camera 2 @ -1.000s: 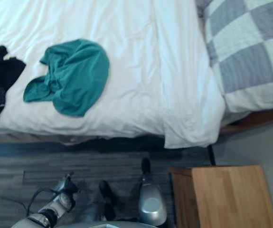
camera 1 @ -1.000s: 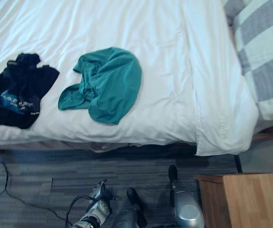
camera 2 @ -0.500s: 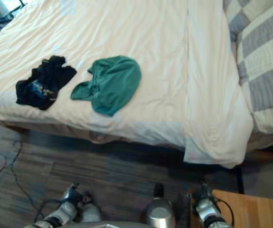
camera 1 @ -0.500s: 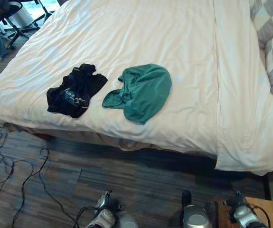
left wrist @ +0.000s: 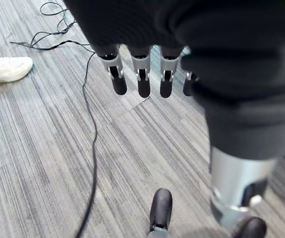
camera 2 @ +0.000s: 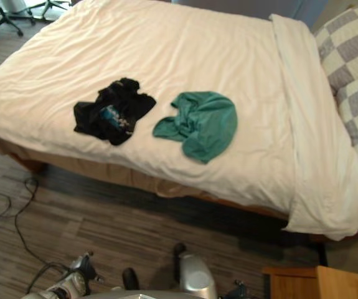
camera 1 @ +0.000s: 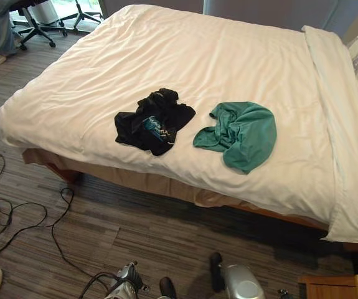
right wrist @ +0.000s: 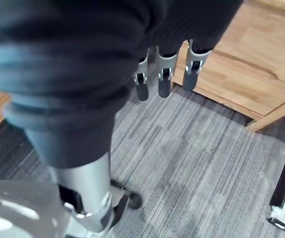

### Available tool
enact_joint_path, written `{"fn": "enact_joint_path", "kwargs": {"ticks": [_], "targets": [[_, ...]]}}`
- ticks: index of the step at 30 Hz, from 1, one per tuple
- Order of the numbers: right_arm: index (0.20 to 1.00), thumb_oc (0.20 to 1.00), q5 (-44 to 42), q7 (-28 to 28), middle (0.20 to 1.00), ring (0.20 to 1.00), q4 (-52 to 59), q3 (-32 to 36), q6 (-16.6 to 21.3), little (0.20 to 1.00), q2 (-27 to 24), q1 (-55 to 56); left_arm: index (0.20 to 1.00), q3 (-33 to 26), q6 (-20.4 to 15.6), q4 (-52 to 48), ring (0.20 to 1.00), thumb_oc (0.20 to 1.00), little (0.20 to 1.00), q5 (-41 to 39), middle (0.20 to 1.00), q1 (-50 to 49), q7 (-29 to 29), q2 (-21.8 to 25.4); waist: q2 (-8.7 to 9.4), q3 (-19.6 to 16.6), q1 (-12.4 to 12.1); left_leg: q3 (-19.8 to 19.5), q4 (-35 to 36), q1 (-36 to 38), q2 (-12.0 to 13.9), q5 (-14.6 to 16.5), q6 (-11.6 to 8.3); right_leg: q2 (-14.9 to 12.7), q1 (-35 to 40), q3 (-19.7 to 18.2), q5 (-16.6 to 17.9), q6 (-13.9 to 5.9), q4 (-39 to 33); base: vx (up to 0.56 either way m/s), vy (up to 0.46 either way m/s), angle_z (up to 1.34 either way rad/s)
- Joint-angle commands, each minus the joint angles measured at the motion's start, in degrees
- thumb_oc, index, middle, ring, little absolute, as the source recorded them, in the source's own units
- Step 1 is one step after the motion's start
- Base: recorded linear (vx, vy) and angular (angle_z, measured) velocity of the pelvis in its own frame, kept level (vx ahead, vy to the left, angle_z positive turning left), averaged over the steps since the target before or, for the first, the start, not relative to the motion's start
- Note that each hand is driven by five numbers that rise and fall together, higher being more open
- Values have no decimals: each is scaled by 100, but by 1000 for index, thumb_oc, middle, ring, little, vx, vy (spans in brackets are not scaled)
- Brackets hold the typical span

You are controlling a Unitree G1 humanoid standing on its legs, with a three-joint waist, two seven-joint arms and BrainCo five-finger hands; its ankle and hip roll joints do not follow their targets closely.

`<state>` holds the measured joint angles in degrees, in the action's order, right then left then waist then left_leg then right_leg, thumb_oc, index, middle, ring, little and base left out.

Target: Tidy up the quilt and then pick up the clothes from the bed and put them into the laundry hamper.

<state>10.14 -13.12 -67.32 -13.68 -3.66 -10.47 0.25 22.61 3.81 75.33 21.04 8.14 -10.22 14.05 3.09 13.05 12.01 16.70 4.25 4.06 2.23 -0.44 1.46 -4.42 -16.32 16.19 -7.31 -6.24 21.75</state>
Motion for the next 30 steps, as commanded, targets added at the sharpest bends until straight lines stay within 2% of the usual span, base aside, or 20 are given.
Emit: {"fn": "enact_joint_path", "kwargs": {"ticks": [1, 2, 3, 4, 5, 6, 7, 9, 11, 12, 14, 16, 17, 21, 22, 24, 25, 26, 29, 30], "targets": [[1000, 1000, -17, -30, 1000, 1000, 51, -136, 73, 1000, -443, -201, 1000, -84, -126, -280, 1000, 1000, 1000, 52, 1000, 91, -68, 45, -73, 268, 139, 3, -1982, 156, -135, 1444, -581, 136, 784, 39, 302, 150, -1456, 118, 106, 27], [1000, 1000, 100, -30, 1000, 1000, 29, -220, 43, 1000, -497, -270, 1000, -72, -128, -340, 1000, 1000, 1000, 18, 1000, 127, -77, 4, -59, 335, 119, 136, -2928, -233, -90, 963, -889, 49, 905, 35, 436, 306, -1620, 192, 201, 39], [1000, 1000, 274, -77, 1000, 1000, -97, -324, -38, 1000, -586, -389, 1000, -65, -132, -495, 1000, 1000, 1000, -48, 1000, 188, -192, 21, -14, 562, -82, 192, -4632, -1042, 243, 125, -1520, -56, 1325, 28, 413, 440, -1903, 73, 135, 39], [1000, 1000, 274, -77, 1000, 1000, -97, -324, -38, 1000, -586, -390, 1000, -65, -132, -495, 1000, 1000, 1000, -48, 1000, 188, -192, 20, -19, 561, -81, 190, -4639, -1047, 248, 129, -1520, -52, 1324, 29, 413, 441, -1903, 112, 160, 26], [1000, 1000, 253, -144, 1000, 1000, -124, -329, -29, 1000, -641, -497, 1000, -45, -151, -643, 1000, 1000, 1000, -202, 1000, 307, -329, 53, 49, 675, -155, 184, -4917, -1370, 488, 132, -1553, -125, 1421, -78, 488, 418, -2037, 145, 268, -28], [1000, 1000, 279, -190, 1000, 1000, -131, -335, -47, 1000, -631, -638, 1000, -31, -183, -743, 1000, 1000, 1000, -332, 1000, 365, -372, -4, -60, 638, -157, 216, -4535, -1462, 857, 311, -1320, -221, 1490, -179, 476, 258, -2218, 146, 269, -62], [1000, 1000, 279, -190, 1000, 1000, -133, -334, -46, 1000, -633, -639, 1000, -31, -184, -742, 1000, 1000, 1000, -332, 1000, 367, -373, -7, -60, 646, -171, 230, -4530, -1445, 860, 315, -1320, -219, 1496, -193, 478, 256, -2219, 210, 423, -88], [1000, 1000, 215, -165, 1000, 1000, -30, -348, -34, 1000, -620, -787, 1000, -10, -241, -766, 1000, 1000, 1000, -353, 1000, 388, -354, -45, -225, 520, -121, 202, -2866, -1028, 1088, 497, -1081, -353, 1462, -462, 514, 12, -2350, 222, 525, -72], [1000, 1000, 107, -135, 1000, 1000, 248, -378, 82, 1000, -589, -941, 1000, 11, -299, -749, 1000, 1000, 1000, -353, 1000, 398, -414, -73, -405, 336, -214, -132, -778, -651, 1271, -10, -1106, -505, 1415, -864, 556, -236, -2483, 282, 689, -83], [1000, 1000, 88, -160, 1000, 1000, 402, -421, 111, 1000, -605, -985, 1000, 21, -278, -750, 1000, 1000, 1000, -396, 1000, 421, -480, -80, -430, 283, -282, -390, -304, -591, 1434, -225, -1158, -611, 1439, -1025, 571, -304, -2565, 266, 571, -129], [1000, 1000, 151, -150, 1000, 1000, 501, -408, 115, 1000, -585, -988, 1000, 59, -317, -735, 1000, 1000, 1000, -444, 1000, 461, -485, -137, -472, 173, -341, -669, -99, -478, 1446, -190, -1238, -732, 1502, -1170, 607, -416, -2548, 284, 560, -126], [1000, 1000, 179, -133, 1000, 1000, 718, -344, 121, 1000, -545, -907, 1000, 118, -318, -785, 1000, 1000, 1000, -422, 1000, 499, -419, -165, -416, 107, -310, -577, -182, -500, 1287, -105, -1210, -979, 1554, -1167, 658, -527, -2466, 234, 539, -51], [1000, 1000, 238, -83, 1000, 1000, 1012, -417, 97, 1000, -406, -871, 1000, 100, -285, -862, 1000, 1000, 1000, -351, 1000, 505, -389, -78, -284, 41, -362, -473, 21, -363, 1031, -13, -1078, -1166, 1398, -1228, 889, -645, -2318, 78, 245, 0], [1000, 1000, 316, -45, 1000, 1000, 1517, -504, 121, 1000, -358, -855, 1000, -204, -251, -932, 1000, 1000, 1000, -470, 1000, 445, -467, 163, -196, 82, -502, -173, 62, -207, 899, 79, -909, -1126, 1071, -851, 914, -602, -1875, 56, 265, -42], [1000, 1000, 370, -167, 1000, 1000, 1465, -414, 85, 1000, -427, -792, 1000, -557, -212, -778, 1000, 1000, 1000, -683, 1000, 273, -568, 326, -178, 128, -518, -163, 75, -160, 813, 91, -831, -745, 1005, -826, 715, -504, -1576, 25, 219, -76], [1000, 1000, 370, -167, 1000, 1000, 1465, -415, 85, 1000, -426, -793, 1000, -559, -212, -778, 1000, 1000, 1000, -683, 1000, 273, -568, 327, -178, 114, -520, -161, 75, -179, 814, 83, -831, -743, 986, -830, 725, -501, -1580, 44, 109, -42], [1000, 1000, 510, -437, 1000, 1000, 1715, -101, 28, 1000, -711, -597, 1000, -1274, -326, -914, 1000, 1000, 1000, -1175, 1000, 26, -927, 699, -116, 101, -686, -180, 65, -101, 648, 156, -793, -734, 1317, -450, 650, -471, -1936, 73, 77, 1], [1000, 1000, 511, -436, 1000, 1000, 1719, -102, 25, 1000, -710, -595, 1000, -1276, -325, -917, 1000, 1000, 1000, -1175, 1000, 23, -927, 701, -114, 88, -679, -186, 70, -118, 646, 142, -792, -735, 1309, -444, 665, -470, -1951, 108, 65, -1], [1000, 1000, 989, -435, 1000, 1000, 3691, 852, 195, 1000, -1768, 234, 1000, -2173, -611, -3038, 1000, 1000, 1000, -900, 1000, -807, -1206, 1819, -75, 36, -671, -5, 74, -26, 652, 213, -812, -762, 1429, -610, 911, -575, -2421, 87, -14, 7], [1000, 1000, 993, -423, 1000, 1000, 3718, 860, 185, 1000, -1768, 257, 1000, -2178, -599, -3061, 1000, 1000, 1000, -897, 1000, -827, -1200, 1821, -70, 20, -676, -1, 75, -41, 647, 196, -810, -765, 1416, -616, 929, -571, -2432, 81, 3, -13]]}}
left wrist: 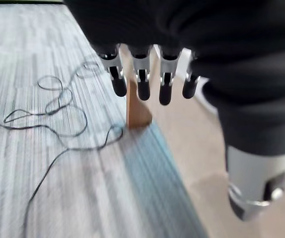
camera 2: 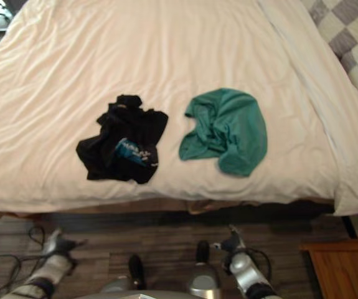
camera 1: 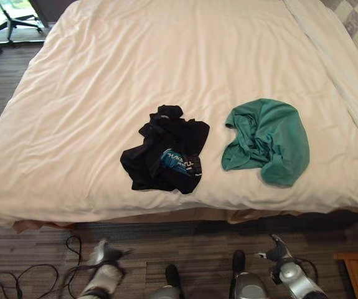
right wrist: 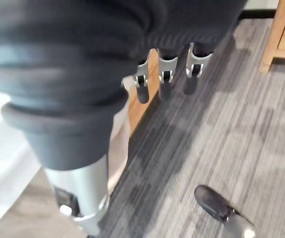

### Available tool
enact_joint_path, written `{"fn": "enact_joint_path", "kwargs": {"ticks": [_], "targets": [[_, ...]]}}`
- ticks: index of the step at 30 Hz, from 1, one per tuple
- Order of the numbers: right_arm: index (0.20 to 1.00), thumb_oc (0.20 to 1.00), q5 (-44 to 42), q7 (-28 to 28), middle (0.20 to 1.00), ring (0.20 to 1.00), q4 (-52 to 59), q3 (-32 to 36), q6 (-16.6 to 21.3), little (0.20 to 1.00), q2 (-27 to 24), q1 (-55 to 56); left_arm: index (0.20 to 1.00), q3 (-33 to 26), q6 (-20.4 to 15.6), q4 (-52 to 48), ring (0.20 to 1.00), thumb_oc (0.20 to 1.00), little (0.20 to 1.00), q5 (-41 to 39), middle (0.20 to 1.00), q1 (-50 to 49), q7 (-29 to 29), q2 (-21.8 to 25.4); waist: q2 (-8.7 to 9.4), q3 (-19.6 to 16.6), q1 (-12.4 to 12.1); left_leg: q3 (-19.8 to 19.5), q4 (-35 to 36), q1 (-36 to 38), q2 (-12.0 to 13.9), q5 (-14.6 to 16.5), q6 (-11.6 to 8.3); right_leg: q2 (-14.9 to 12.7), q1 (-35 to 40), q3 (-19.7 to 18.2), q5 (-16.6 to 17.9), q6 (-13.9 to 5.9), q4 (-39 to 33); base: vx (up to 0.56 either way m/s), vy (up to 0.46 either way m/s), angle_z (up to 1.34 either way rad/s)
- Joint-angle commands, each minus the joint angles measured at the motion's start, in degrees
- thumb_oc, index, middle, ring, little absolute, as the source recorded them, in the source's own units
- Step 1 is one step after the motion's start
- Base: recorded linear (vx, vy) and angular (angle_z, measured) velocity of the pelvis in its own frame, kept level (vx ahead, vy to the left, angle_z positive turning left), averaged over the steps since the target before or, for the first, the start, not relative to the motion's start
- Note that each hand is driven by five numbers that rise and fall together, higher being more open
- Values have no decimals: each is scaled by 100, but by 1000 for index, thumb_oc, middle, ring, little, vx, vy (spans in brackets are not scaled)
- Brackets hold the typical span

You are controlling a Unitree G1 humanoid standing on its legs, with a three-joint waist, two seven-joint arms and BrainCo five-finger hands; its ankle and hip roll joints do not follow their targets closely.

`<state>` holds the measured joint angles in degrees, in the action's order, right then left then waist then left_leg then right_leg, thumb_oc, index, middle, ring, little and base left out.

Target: Tidy up the quilt and then pick up the clothes from the bed and put them into the laundry hamper.

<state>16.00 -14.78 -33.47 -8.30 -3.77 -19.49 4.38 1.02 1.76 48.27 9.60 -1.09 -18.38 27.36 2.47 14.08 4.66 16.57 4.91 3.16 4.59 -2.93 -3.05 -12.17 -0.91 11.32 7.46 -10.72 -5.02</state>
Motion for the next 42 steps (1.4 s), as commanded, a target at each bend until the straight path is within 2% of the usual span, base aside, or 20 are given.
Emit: {"fn": "enact_joint_path", "kwargs": {"ticks": [1, 3, 5, 8, 11, 15, 17, 18, 20, 21, 22, 23, 24, 25, 27, 30, 32, 34, 35, 42], "targets": [[1000, 1000, 510, -241, 1000, 1000, 710, 595, 270, 1000, -1124, 60, 1000, -136, -506, -1044, 1000, 1000, 1000, 485, 1000, -69, -355, 821, -16, -69, 66, 30, 2, 78, 408, 463, -377, -29, -72, -109, -530, -159, 218, 71, 10, -21], [1000, 1000, 658, -220, 1000, 1000, 1085, 825, 316, 1000, -1381, 240, 1000, -326, -608, -1475, 1000, 1000, 1000, 581, 1000, -186, -341, 1076, -22, -89, 75, 42, 9, 80, 393, 437, -386, -69, -41, -84, -487, -183, 144, 58, 9, -8], [1000, 1000, 1038, -154, 1000, 1000, 2008, 1272, 435, 1000, -2079, 262, 1000, -750, -840, -2708, 1000, 1000, 1000, 453, 1000, 173, -409, 1650, -101, -64, 146, 13, 9, 36, 367, 440, -418, -137, 8, -45, -491, -232, 47, 43, 3, 2], [1000, 1000, 1035, -162, 1000, 1000, 2291, 1177, 455, 1000, -2591, -323, 1000, -623, -899, -2993, 1000, 1000, 1000, 125, 1000, 839, -373, 1820, -176, 27, 174, -16, 9, -123, 355, 380, -436, -163, -120, -56, -441, -250, 33, -49, -4, 1], [1000, 1000, 977, -239, 1000, 1000, 2404, 665, 419, 1000, -2916, -1431, 1000, -58, -815, -2822, 1000, 1000, 1000, -142, 1000, 1781, -384, 1750, -249, 248, 196, 6, 9, -401, 356, 268, -441, -134, -454, -157, -348, -242, 32, -123, 2, -5], [1000, 1000, 902, -337, 1000, 1000, 2385, 27, 383, 1000, -2876, -2480, 1000, 586, -650, -2402, 1000, 1000, 1000, -82, 1000, 2679, -376, 1710, -266, 383, 222, 105, 9, -675, 401, 153, -464, -91, -803, -243, -235, -232, 7, -87, -17, -9], [1000, 1000, 790, -420, 1000, 1000, 2353, -464, 379, 1000, -2670, -3130, 1000, 1301, -347, -1462, 1000, 1000, 1000, 214, 1000, 3546, -268, 1498, -254, 491, 294, 188, 9, -865, 473, 67, -498, -34, -1044, -308, -183, -235, 2, -51, -23, -21], [1000, 1000, 788, -424, 1000, 1000, 2341, -462, 380, 1000, -2670, -3146, 1000, 1319, -356, -1429, 1000, 1000, 1000, 211, 1000, 3585, -274, 1495, -254, 489, 286, 190, 9, -881, 474, 63, -499, -32, -1061, -311, -179, -233, 2, 0, 0, 0], [1000, 1000, 710, -430, 1000, 1000, 2396, -627, 385, 1000, -2604, -3329, 1000, 1750, -166, -450, 1000, 1000, 1000, 411, 1000, 4036, -128, 1187, -223, 559, 354, 228, 9, -936, 519, 24, -518, -9, -1143, -316, -162, -237, 2, -4, -21, -8], [1000, 1000, 703, -415, 1000, 1000, 2456, -674, 388, 1000, -2591, -3377, 846, 1875, -101, -109, 846, 846, 846, 466, 846, 4173, -28, 1060, -210, 584, 373, 234, 9, -953, 533, 18, -526, -5, -1164, -324, -153, -238, 2, -19, -14, -10], [1000, 1000, 708, -413, 1000, 1000, 2488, -701, 381, 1000, -2592, -3403, 592, 1947, -48, 85, 592, 592, 592, 477, 592, 4221, 58, 881, -202, 608, 384, 227, 9, -975, 546, 5, -532, -1, -1191, -320, -147, -239, 4, 5, -18, -11], [1000, 1000, 697, -404, 1000, 1000, 2488, -741, 365, 1000, -2581, -3427, 200, 1981, -29, 329, 200, 200, 200, 370, 200, 4219, 130, 660, -196, 639, 389, 216, 9, -960, 559, 16, -537, 1, -1181, -315, -166, -237, 16, 15, -33, -8], [1000, 1000, 717, -402, 1000, 1000, 2409, -858, 319, 1000, -2576, -3567, 200, 2074, -22, 781, 200, 200, 200, 364, 200, 4088, 271, 203, -170, 666, 383, 209, 9, -972, 581, 15, -543, -1, -1195, -304, -163, -226, 30, 11, -29, -7], [1000, 1000, 716, -404, 1000, 1000, 2404, -863, 319, 1000, -2579, -3576, 200, 2071, -27, 790, 200, 200, 200, 364, 200, 4095, 268, 200, -170, 659, 385, 210, 9, -993, 579, -6, -540, -2, -1214, -307, -143, -219, 23, 4, -31, -2], [1000, 1000, 799, -345, 1000, 1000, 2271, -1079, 295, 1000, -2649, -3900, 200, 2238, -68, 1022, 200, 200, 200, 567, 200, 3608, 463, -249, -173, 663, 326, 200, 9, -948, 597, 19, -554, -3, -1179, -291, -176, -203, 54, 26, -34, 0], [1000, 1000, 900, -313, 1000, 1000, 1932, -1361, 269, 1000, -2786, -4364, 200, 2313, -147, 908, 200, 200, 200, 613, 200, 3177, 499, -389, -200, 653, 224, 172, 9, -942, 604, 14, -563, -13, -1166, -287, -182, -190, 62, 23, -38, 5], [1000, 1000, 1063, -215, 1000, 1000, 985, -1994, 176, 1000, -3017, -5328, 200, 2286, -349, 446, 200, 200, 200, 389, 200, 2356, 576, -365, -301, 650, 27, 114, 9, -968, 594, -11, -578, -26, -1147, -271, -185, -163, 48, 17, -50, 5], [1000, 1000, 1019, -186, 1000, 1000, 570, -2223, 181, 1000, -3042, -5703, 200, 2221, -444, 249, 200, 200, 200, 224, 200, 2072, 618, -336, -342, 644, -20, 98, 9, -1012, 582, -43, -580, -32, -1171, -260, -166, -153, 38, 2, -25, 7], [1000, 1000, 1021, -117, 1000, 1000, -228, -2609, 187, 1000, -3101, -6304, 200, 2154, -630, -87, 200, 200, 200, -57, 200, 1536, 712, -235, -474, 678, -173, 39, 9, -1050, 557, -68, -598, -50, -1153, -229, -184, -150, 26, 0, -4, 11], [1000, 1000, 886, 279, 1000, 1000, -3121, -3326, 212, 1000, -2611, -7181, 200, 2128, -896, -807, 200, 200, 200, -608, 200, 769, 1013, -26, -897, 692, -473, -107, 9, -1311, 489, -224, -679, -113, -1219, -42, -186, -162, 2, -2, -6, 14]]}}
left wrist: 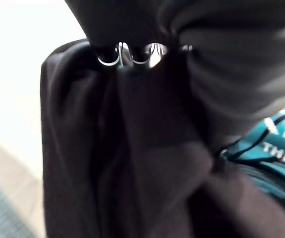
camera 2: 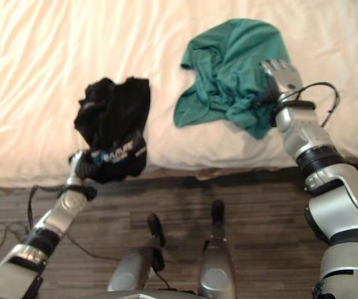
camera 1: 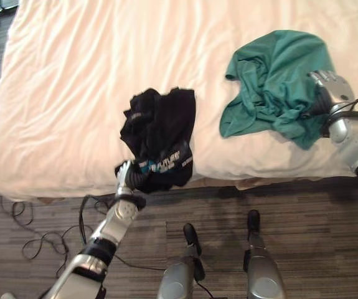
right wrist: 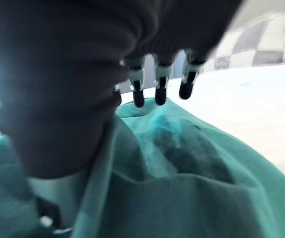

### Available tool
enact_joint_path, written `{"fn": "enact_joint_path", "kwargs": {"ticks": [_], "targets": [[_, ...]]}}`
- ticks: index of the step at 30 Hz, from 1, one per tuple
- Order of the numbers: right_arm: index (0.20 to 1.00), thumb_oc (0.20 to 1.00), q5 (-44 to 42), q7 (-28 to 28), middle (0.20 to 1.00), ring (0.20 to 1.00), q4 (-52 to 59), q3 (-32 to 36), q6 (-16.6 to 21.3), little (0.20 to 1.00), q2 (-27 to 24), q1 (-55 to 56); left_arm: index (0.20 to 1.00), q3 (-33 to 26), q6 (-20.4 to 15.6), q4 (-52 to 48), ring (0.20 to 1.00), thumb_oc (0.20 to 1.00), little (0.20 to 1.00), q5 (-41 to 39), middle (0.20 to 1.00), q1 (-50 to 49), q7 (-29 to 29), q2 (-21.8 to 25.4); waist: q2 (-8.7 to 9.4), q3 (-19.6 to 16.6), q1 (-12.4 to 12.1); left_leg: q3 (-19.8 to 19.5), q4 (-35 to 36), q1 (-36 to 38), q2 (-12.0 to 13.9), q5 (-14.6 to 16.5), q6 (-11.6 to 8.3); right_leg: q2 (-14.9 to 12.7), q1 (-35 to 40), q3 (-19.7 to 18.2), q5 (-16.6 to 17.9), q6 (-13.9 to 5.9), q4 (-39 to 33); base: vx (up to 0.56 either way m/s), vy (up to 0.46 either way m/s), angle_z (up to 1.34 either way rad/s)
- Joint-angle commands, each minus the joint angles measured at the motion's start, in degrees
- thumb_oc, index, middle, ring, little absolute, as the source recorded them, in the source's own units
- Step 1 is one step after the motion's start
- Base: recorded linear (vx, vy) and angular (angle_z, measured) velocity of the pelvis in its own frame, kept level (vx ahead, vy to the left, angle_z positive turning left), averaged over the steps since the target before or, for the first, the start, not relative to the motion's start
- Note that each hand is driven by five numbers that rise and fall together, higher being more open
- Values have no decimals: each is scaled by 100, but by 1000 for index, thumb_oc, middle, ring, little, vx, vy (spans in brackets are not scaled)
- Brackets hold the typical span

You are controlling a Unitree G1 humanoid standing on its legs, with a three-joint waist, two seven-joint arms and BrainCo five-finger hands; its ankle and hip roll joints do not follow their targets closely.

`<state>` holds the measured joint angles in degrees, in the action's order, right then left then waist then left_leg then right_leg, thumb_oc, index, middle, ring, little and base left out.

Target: Tidy up the quilt and then pick up the clothes from the bed and put them into the laundry hamper.

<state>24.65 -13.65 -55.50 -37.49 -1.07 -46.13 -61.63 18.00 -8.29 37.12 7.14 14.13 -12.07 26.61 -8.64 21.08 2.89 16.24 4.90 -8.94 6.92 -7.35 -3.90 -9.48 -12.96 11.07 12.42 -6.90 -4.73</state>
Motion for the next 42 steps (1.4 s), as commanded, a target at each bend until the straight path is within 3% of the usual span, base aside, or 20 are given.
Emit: {"fn": "enact_joint_path", "kwargs": {"ticks": [1, 2, 9, 10, 11, 12, 13, 15, 20, 21, 23, 25, 28, 31, 33, 35, 36, 37, 38, 42], "targets": [[727, 727, 115, 216, 727, 727, -1238, -440, -120, 727, 81, -615, 200, 419, 76, 228, 200, 200, 200, -488, 200, -802, 431, 69, 172, -11, -327, -108, 10, -117, 247, 205, -594, -390, 15, 28, -685, -552, -27, 21, -21, 30], [200, 200, 332, 448, 200, 200, -1883, -346, -264, 200, 187, -338, 200, 373, 58, -155, 200, 200, 200, -792, 200, -939, 555, 110, 93, -12, -396, -163, 10, -91, 233, 189, -603, -417, 129, 129, -716, -558, -27, 14, -19, 30], [200, 200, -453, 562, 200, 200, -1660, 950, -293, 200, 466, 981, 200, 266, 78, -781, 200, 200, 200, -1033, 200, -1249, 978, 38, 178, -165, -419, -296, 10, 143, 138, 310, -508, -525, 536, 332, -737, -583, -27, 30, 74, 38], [200, 200, -1083, 506, 200, 200, -749, 1581, -147, 200, 794, 2223, 200, 120, 143, -699, 200, 200, 200, -879, 200, -1231, 963, -64, 363, -211, -291, -277, 10, 290, 108, 447, -440, -546, 642, 323, -722, -607, -27, 24, 117, 12], [200, 200, -1080, 507, 200, 200, -735, 1594, -154, 200, 794, 2240, 200, 126, 143, -700, 200, 200, 200, -879, 200, -1233, 963, -59, 369, -227, -299, -275, 10, 271, 104, 436, -436, -550, 622, 320, -712, -606, -27, 26, 137, 2], [200, 200, -1276, 628, 200, 200, 561, 1992, -51, 200, 903, 3428, 200, -142, 244, -581, 200, 200, 200, -752, 200, -1230, 978, -67, 583, -301, -161, -242, 10, 384, 77, 545, -372, -555, 677, 305, -692, -624, -27, 4, 56, -5], [200, 200, -1275, 628, 200, 200, 563, 1994, -52, 200, 903, 3430, 200, -141, 244, -581, 200, 200, 200, -752, 200, -1230, 978, -67, 584, -308, -163, -241, 10, 378, 76, 544, -371, -556, 671, 303, -691, -624, -27, 14, 83, 0], [200, 200, -1615, 930, 200, 200, 1809, 2562, 109, 200, 1367, 5090, 200, -525, 336, -293, 200, 200, 200, -555, 200, -1313, 926, -146, 899, -449, 23, -153, 10, 607, 41, 705, -285, -590, 796, 259, -663, -663, -18, 22, 97, -12], [200, 200, -2196, 1474, 200, 200, 2288, 2809, 334, 200, 2086, 6487, 200, -754, 409, -40, 200, 200, 200, -495, 200, -1544, 1008, -255, 1123, -589, 207, -110, 10, 890, -31, 830, -156, -600, 767, 27, -732, -727, 496, 4, 120, -21], [200, 200, -2325, 1647, 200, 200, 2327, 2790, 359, 200, 2213, 6700, 200, -784, 427, 96, 200, 200, 200, -466, 200, -1570, 1041, -273, 1150, -595, 259, -122, 10, 942, -21, 834, -147, -562, 716, -96, -707, -754, 702, -77, 42, -28], [200, 200, -2527, 1840, 200, 200, 2350, 2666, 405, 200, 2430, 7027, 200, -723, 434, 401, 200, 200, 200, -378, 200, -1553, 1015, -351, 1134, -622, 441, -295, 10, 966, -21, 805, -84, 11, 650, -1038, -1118, -735, 1246, -80, 49, -15], [200, 200, -2617, 1804, 200, 200, 2222, 2615, 418, 200, 2461, 6972, 200, -674, 449, 457, 200, 200, 200, -426, 200, -1506, 985, -396, 1100, -679, 459, -417, 10, 928, -54, 770, -47, 316, 713, -1463, -1373, -655, 1321, -36, 11, 41], [200, 200, -2491, 1719, 200, 200, 1791, 2279, 380, 200, 2628, 6650, 200, -693, 422, 676, 200, 200, 200, -624, 200, -1466, 857, -653, 1061, -829, 219, -794, 10, 864, -213, 724, 37, 443, 1074, -1563, -1664, -297, 1036, -47, -89, 41], [200, 200, -2317, 1637, 200, 200, 1122, 1873, 350, 200, 2766, 6153, 200, -813, 387, 1139, 200, 200, 200, -880, 200, -1449, 649, -953, 998, -1007, -97, -1086, 10, 802, -290, 646, 18, 419, 1437, -1235, -1633, -187, 442, -16, -190, 93], [200, 200, -1994, 1349, 200, 200, 524, 1571, 279, 200, 2839, 5584, 200, -849, 352, 1470, 200, 200, 200, -1191, 200, -1402, 496, -1170, 827, -930, -540, -1449, 10, 565, -362, 398, -86, 371, 1683, -787, -1615, -137, -20, -161, -96, 72], [200, 200, -1897, 1232, 200, 200, 424, 1592, 275, 200, 2794, 5463, 200, -862, 365, 1518, 200, 200, 200, -1205, 200, -1368, 455, -1188, 764, -847, -615, -1500, -7, 430, -396, 287, -167, 328, 1714, -550, -1673, -138, -27, -220, 2, 121], [200, 200, -1894, 1022, 200, 200, 266, 1719, 243, 200, 2732, 5241, 200, -817, 410, 1581, 200, 200, 200, -1172, 200, -1273, 449, -1238, 712, -699, -683, -663, -382, 113, -243, 232, -228, 150, 1720, 96, -1685, -174, -27, -212, 34, 209], [200, 200, -1895, 1022, 200, 200, 265, 1719, 244, 200, 2732, 5238, 200, -818, 411, 1581, 200, 200, 200, -1172, 200, -1270, 449, -1239, 708, -716, -683, -666, -393, 83, -237, 230, -229, 156, 1696, 96, -1677, -171, -27, -305, 58, 239], [200, 200, -1992, 931, 200, 200, 274, 1800, 219, 200, 2712, 5153, 200, -879, 424, 1646, 200, 200, 200, -1164, 200, -1244, 401, -1216, 738, -724, -674, -27, -623, 103, -53, 379, -177, 61, 1729, 431, -1656, -207, -27, -169, 19, 229], [200, 200, -2449, 673, 200, 200, 464, 2416, 113, 200, 2743, 5591, 200, -1039, 533, 1648, 200, 200, 200, -1058, 200, -1411, 329, -1152, 912, -978, -638, 502, -1379, 519, 338, 1032, -159, -289, 2093, 1736, -1634, -111, 67, -120, 137, 184]]}}
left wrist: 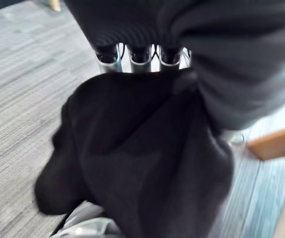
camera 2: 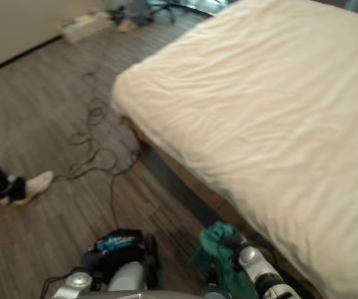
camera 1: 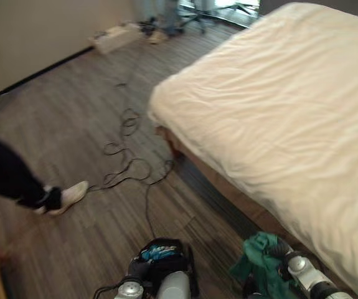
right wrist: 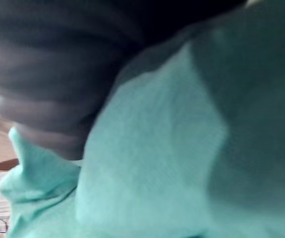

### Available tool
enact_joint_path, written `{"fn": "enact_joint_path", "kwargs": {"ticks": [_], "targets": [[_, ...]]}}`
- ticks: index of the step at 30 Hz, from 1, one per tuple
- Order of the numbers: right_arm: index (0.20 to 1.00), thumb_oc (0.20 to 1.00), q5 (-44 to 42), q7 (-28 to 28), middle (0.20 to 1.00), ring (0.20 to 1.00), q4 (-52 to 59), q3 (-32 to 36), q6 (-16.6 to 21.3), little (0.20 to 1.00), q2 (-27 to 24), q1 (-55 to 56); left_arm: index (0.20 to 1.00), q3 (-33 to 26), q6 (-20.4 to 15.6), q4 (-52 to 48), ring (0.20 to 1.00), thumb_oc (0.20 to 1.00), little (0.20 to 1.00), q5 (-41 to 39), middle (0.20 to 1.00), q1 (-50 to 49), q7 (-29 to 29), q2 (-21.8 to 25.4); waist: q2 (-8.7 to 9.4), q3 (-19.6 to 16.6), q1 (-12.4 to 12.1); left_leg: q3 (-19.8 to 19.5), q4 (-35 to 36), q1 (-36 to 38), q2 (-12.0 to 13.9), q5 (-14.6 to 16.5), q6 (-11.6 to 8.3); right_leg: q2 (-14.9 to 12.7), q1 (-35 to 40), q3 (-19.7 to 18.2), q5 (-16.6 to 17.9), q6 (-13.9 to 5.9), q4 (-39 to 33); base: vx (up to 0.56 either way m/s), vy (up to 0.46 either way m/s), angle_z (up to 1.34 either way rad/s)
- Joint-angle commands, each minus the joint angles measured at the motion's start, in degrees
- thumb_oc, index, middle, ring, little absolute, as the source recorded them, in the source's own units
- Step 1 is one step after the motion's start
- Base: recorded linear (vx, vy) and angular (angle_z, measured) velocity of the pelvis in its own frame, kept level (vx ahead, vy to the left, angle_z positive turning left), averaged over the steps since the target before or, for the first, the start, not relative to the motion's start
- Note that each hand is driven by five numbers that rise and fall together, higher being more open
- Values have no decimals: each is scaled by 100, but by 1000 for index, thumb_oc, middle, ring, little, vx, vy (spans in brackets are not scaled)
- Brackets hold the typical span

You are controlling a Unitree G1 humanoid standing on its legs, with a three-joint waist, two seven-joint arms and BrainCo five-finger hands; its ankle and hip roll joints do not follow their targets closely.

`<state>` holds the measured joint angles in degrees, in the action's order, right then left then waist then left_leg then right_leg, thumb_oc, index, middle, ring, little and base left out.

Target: Tidy up the quilt and then pick up the clothes from the bed and put them into the laundry hamper.

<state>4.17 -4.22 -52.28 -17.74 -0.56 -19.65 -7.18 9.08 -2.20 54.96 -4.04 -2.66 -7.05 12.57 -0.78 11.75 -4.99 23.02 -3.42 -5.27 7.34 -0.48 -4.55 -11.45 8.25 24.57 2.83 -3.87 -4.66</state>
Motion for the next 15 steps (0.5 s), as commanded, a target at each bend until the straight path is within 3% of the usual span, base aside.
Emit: {"fn": "enact_joint_path", "kwargs": {"ticks": [1, 2, 3, 4, 5, 6, 7, 8, 9, 10, 12, 13, 15], "targets": [[200, 200, -374, -373, 200, 200, 195, 567, 21, 200, 83, 328, 200, -197, 26, -111, 200, 200, 200, 114, 200, 146, -228, 228, 89, -130, 177, -94, -398, 345, 325, 351, -105, -121, 34, 630, -648, -453, 73, 58, 326, 227], [200, 200, -434, -308, 200, 200, 192, 572, 3, 200, 130, 408, 200, -212, -27, -122, 200, 200, 200, 77, 200, 88, -268, 191, 81, -192, 133, -350, -250, 461, 166, 414, -91, -197, -1, 602, -582, -492, 241, 75, 255, 261], [200, 200, -435, -307, 200, 200, 196, 571, 1, 200, 128, 419, 200, -207, -30, -123, 200, 200, 200, 76, 200, 78, -270, 191, 85, -196, 135, -351, -225, 477, 149, 408, -83, -214, -1, 604, -586, -505, 257, 98, 299, 182], [200, 200, -508, -364, 200, 200, 167, 713, 48, 200, 198, 555, 200, -186, -26, -23, 200, 200, 200, 85, 200, 121, -232, 161, 96, -282, 125, -571, 68, 573, -26, 357, -54, -402, -55, 806, -495, -551, 612, 39, 130, 80], [200, 200, -508, -364, 200, 200, 167, 713, 48, 200, 198, 555, 200, -186, -26, -23, 200, 200, 200, 85, 200, 121, -232, 161, 96, -282, 125, -571, 68, 573, -26, 357, -54, -402, -55, 806, -495, -551, 612, 85, 497, 29], [200, 200, -630, -457, 200, 200, 59, 924, 24, 200, 319, 613, 200, -137, -4, 5, 200, 200, 200, -26, 200, 340, -228, 184, 33, -159, 190, -1208, 706, 685, -384, 249, 185, -878, -465, 701, -254, -651, 1862, 60, 450, 36], [200, 200, -686, -485, 200, 200, -33, 938, 48, 200, 335, 580, 200, -72, -7, 69, 200, 200, 200, 4, 200, 413, -259, 213, 22, -110, 284, -1418, 792, 715, -439, 231, 230, -744, -706, 259, -304, -603, 2161, 6, 529, 71], [200, 200, -760, -549, 200, 200, -181, 930, 59, 200, 342, 520, 200, 54, -2, 108, 200, 200, 200, 53, 200, 511, -304, 241, -24, -35, 410, -1684, 824, 690, -460, 101, 293, -305, -1070, -389, -403, -446, 2225, -26, 220, 259], [200, 200, -837, -620, 200, 200, -379, 906, 42, 200, 335, 509, 200, 134, -8, 119, 200, 200, 200, 47, 200, 624, -322, 217, -59, 32, 478, -2069, 842, 787, -533, 114, 319, 351, -1426, -1422, -771, -476, 2164, -40, 144, 293], [200, 200, -837, -620, 200, 200, -381, 907, 43, 200, 334, 507, 200, 134, -8, 119, 200, 200, 200, 47, 200, 626, -323, 217, -64, 24, 476, -2069, 842, 775, -528, 109, 319, 357, -1432, -1422, -757, -474, 2150, 28, 72, 344], [200, 200, -1004, -598, 200, 200, -522, 915, 77, 200, 312, 510, 200, 251, -5, 286, 200, 200, 200, 137, 200, 761, -308, 226, -10, 76, 515, -2390, 803, 829, -640, 165, 364, 631, -1465, -1909, -808, -408, 1640, 71, 1, 145], [200, 200, -1002, -659, 200, 200, -663, 925, 64, 200, 283, 472, 200, 284, 136, 530, 200, 200, 200, 324, 200, 857, -315, 262, 64, 91, 529, -2517, 698, 810, -733, 216, 399, 640, -1277, -2086, -724, -422, 1212, 66, 3, 77], [200, 200, -917, -543, 200, 200, -653, 873, 45, 200, 291, 579, 200, 317, 28, 535, 200, 200, 200, 402, 200, 890, -298, 229, 119, 44, 468, -2653, 671, 855, -852, 278, 429, 591, -1141, -2079, -655, -492, 1082, 71, 1, 107]]}}
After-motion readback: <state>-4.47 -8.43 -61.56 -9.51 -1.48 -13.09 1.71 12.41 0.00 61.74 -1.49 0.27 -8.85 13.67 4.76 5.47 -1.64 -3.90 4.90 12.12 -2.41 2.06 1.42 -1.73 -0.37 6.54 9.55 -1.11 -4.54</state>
